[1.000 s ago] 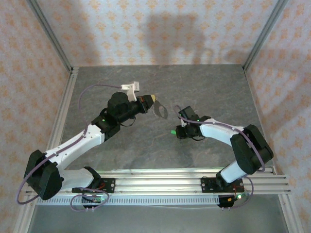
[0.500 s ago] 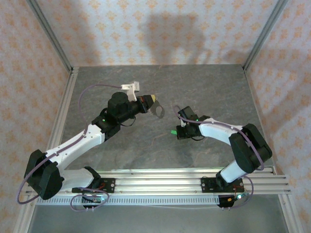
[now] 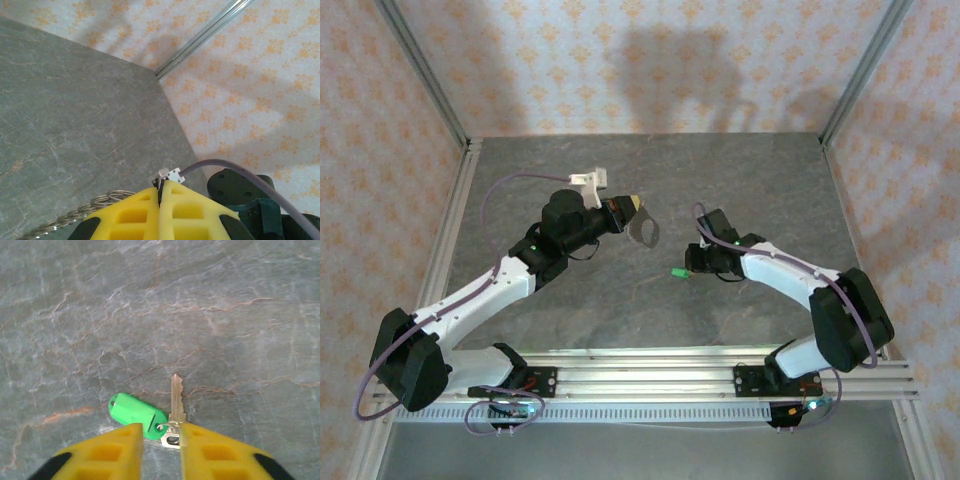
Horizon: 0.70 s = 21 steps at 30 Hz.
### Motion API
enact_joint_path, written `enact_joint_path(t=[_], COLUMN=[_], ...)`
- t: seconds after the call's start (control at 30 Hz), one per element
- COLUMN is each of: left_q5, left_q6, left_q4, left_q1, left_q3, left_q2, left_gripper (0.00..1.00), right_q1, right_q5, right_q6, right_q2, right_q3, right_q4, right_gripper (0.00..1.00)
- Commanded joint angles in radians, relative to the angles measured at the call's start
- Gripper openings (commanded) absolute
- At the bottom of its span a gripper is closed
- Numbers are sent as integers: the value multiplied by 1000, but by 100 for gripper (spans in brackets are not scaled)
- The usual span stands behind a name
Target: Put the keys on the keyring
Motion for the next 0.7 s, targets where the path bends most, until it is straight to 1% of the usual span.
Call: enact_joint_path(t=[0.0, 0.1, 0.2, 0.53, 0.6, 0.67], left_q5=[-24, -23, -22, -29, -29, -29], left_q6=[18, 11, 10, 14, 13, 14], left_q4=[57, 70, 70, 66, 67, 65], left_q1=[-12, -12, -13, -14, -15, -14], left_q3=[34, 27, 28, 23, 22, 24], left_q2=[-10, -6, -6, -11, -11, -13], left_gripper=[0, 0, 0, 0, 0, 0], right_q1=[0, 0, 5, 74, 92, 111], right_q5=[86, 94, 117, 156, 180, 203], right_q6=[129, 193, 217, 206, 193, 173], right_q2=[17, 34, 67, 175, 203, 228], right_q3=[23, 10, 27, 84, 102, 118], right_q4=[-63, -32, -23, -46, -70, -98], right_gripper=[41, 42, 42, 41, 40, 36])
